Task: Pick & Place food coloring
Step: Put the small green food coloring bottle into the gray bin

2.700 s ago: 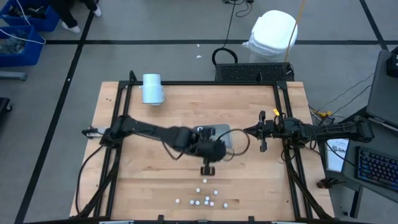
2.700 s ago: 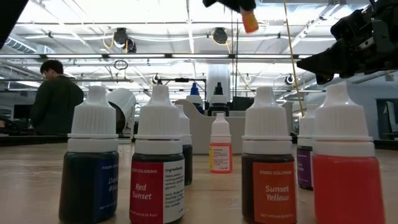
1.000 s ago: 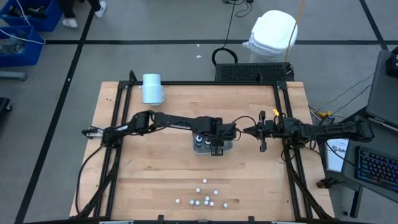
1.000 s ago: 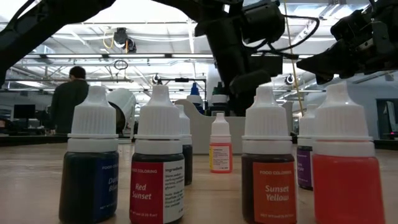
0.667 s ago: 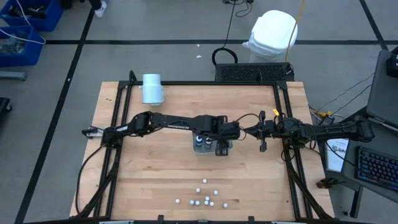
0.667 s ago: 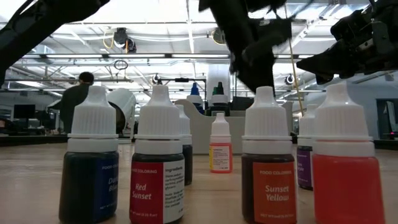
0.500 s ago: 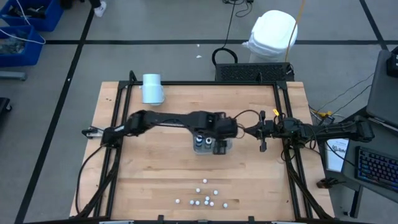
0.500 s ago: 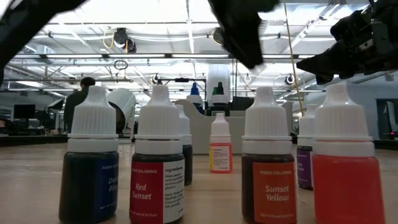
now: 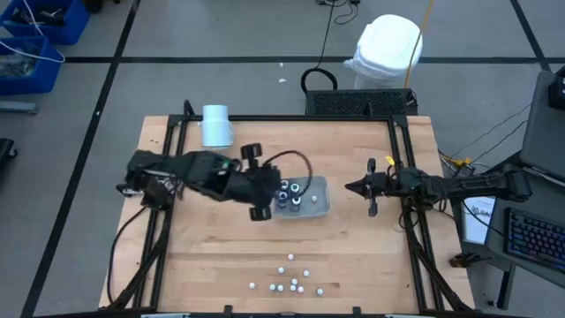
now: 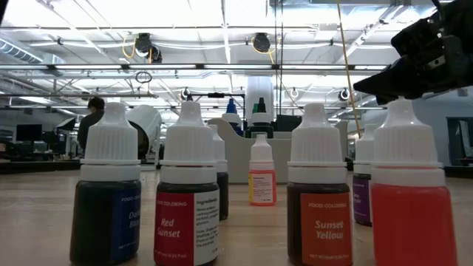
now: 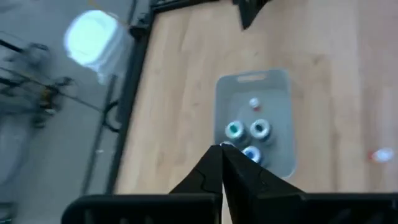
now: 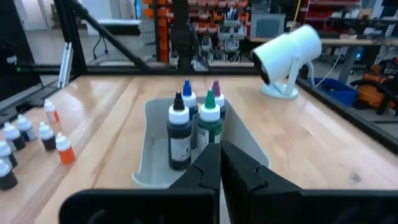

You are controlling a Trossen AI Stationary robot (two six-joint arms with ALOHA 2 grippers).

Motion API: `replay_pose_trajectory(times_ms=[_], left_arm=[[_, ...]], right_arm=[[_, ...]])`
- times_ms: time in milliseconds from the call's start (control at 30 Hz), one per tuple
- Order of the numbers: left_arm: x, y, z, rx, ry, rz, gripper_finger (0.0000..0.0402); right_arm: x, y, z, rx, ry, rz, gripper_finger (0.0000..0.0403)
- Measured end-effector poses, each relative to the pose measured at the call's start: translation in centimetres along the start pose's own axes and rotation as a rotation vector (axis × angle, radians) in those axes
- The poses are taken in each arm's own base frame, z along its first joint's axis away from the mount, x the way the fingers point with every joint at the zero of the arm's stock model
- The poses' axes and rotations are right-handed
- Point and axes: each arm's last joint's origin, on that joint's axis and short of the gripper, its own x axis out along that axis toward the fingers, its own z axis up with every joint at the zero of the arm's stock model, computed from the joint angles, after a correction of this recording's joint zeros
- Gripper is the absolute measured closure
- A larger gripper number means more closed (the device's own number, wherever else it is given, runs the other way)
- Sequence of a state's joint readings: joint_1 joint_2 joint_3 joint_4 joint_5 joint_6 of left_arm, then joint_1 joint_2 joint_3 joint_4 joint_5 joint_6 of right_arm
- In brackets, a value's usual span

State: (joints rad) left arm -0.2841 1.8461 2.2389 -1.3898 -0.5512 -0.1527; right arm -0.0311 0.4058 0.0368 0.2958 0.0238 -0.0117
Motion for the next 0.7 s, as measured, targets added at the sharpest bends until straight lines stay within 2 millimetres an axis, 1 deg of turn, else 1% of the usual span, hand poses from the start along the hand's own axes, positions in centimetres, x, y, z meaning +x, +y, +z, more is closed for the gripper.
replay_pose_trajectory(times_ms=[67,133,200,267,367,500,567,633,700], left_arm=[[-0.6,-0.9,-1.0,0.031,-0.022,0.029,0.0388],[-1.0,-1.7,-2.4,0.056,-0.052,0.031,0.0393],[-1.1,-2.1,-4.6,0.056,-0.083,0.013,0.0397],[-0.7,-2.0,-7.2,0.018,-0.121,0.015,0.0396],[1.0,-2.1,-11.9,-0.078,-0.212,-0.008,0.0398],[3.6,-2.6,-17.6,-0.174,-0.432,-0.144,0.0399],[5.4,-2.9,-20.5,-0.204,-0.532,-0.183,0.0399],[7.0,-3.1,-23.0,-0.233,-0.607,-0.213,0.0399],[8.0,-3.0,-25.0,-0.274,-0.678,-0.235,0.0399]], right_arm=[[0.0,0.0,-0.1,0.0,0.013,0.001,0.0403],[0.1,0.0,-0.2,-0.001,0.024,0.002,0.0403],[0.1,0.0,-0.3,-0.001,0.028,0.002,0.0403],[0.1,0.0,-0.3,-0.001,0.031,0.003,0.0403],[0.1,0.0,-0.4,-0.001,0.044,0.004,0.0403],[0.2,0.1,-0.7,-0.006,0.067,0.031,0.0403],[0.2,0.1,-0.6,-0.015,0.064,0.041,0.0403],[0.2,0.1,-0.5,-0.04,0.045,0.043,0.0403],[0.2,0.1,-0.2,-0.057,0.022,0.03,0.0403]])
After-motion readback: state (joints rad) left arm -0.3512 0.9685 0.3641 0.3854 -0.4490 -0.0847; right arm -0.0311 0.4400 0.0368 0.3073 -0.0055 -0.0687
